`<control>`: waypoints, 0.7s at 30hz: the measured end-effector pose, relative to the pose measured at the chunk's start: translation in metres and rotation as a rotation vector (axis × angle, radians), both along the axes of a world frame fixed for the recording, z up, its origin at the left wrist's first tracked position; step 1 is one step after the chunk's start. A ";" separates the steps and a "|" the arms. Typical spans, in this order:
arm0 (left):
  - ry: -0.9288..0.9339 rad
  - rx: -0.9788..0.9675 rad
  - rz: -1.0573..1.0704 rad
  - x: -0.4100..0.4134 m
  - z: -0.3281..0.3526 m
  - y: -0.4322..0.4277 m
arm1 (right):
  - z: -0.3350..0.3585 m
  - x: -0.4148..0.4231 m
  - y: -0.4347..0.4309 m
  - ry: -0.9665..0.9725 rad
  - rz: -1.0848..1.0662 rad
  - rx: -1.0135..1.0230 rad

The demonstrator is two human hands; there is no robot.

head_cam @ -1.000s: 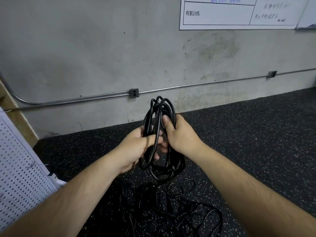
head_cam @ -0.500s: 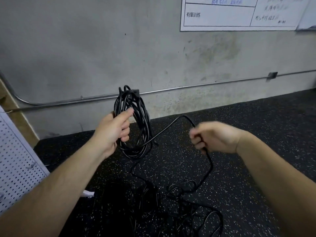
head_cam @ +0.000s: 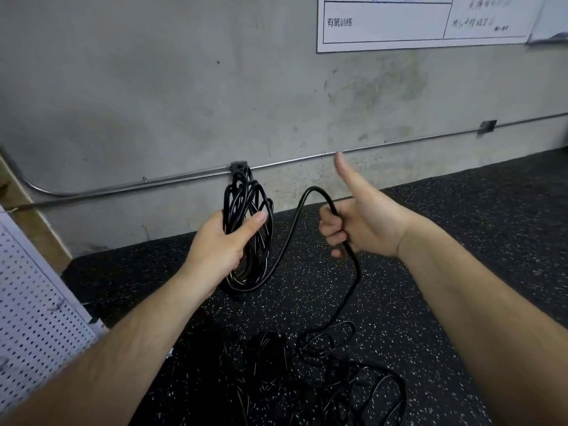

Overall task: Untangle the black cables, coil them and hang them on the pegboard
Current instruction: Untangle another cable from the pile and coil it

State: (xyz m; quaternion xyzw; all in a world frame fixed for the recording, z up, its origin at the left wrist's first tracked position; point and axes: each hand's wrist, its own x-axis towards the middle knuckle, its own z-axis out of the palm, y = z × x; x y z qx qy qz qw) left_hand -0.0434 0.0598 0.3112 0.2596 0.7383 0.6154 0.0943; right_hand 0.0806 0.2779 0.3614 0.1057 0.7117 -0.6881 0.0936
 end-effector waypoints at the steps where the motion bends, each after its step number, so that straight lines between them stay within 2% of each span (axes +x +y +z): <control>1: 0.015 -0.011 0.016 -0.001 -0.001 0.000 | 0.000 -0.001 -0.002 0.014 -0.032 0.070; 4: 0.026 -0.017 0.010 -0.002 -0.003 -0.001 | -0.002 -0.005 -0.007 0.036 -0.136 0.284; 9: 0.029 -0.040 -0.145 0.014 0.000 0.001 | -0.013 -0.015 -0.017 0.062 -0.539 0.664; 12: 0.135 -0.112 -0.215 0.037 -0.005 0.011 | -0.017 -0.027 -0.030 -0.011 -0.585 0.853; 14: 0.161 -0.123 -0.252 0.050 -0.015 0.020 | -0.016 -0.033 -0.033 -0.053 -0.557 0.709; 18: 0.168 -0.112 -0.109 0.051 -0.029 0.030 | -0.004 -0.030 -0.034 -0.119 -0.540 -0.178; 21: 0.182 -0.082 -0.033 0.051 -0.029 0.030 | 0.000 -0.026 -0.034 0.024 -0.503 -0.605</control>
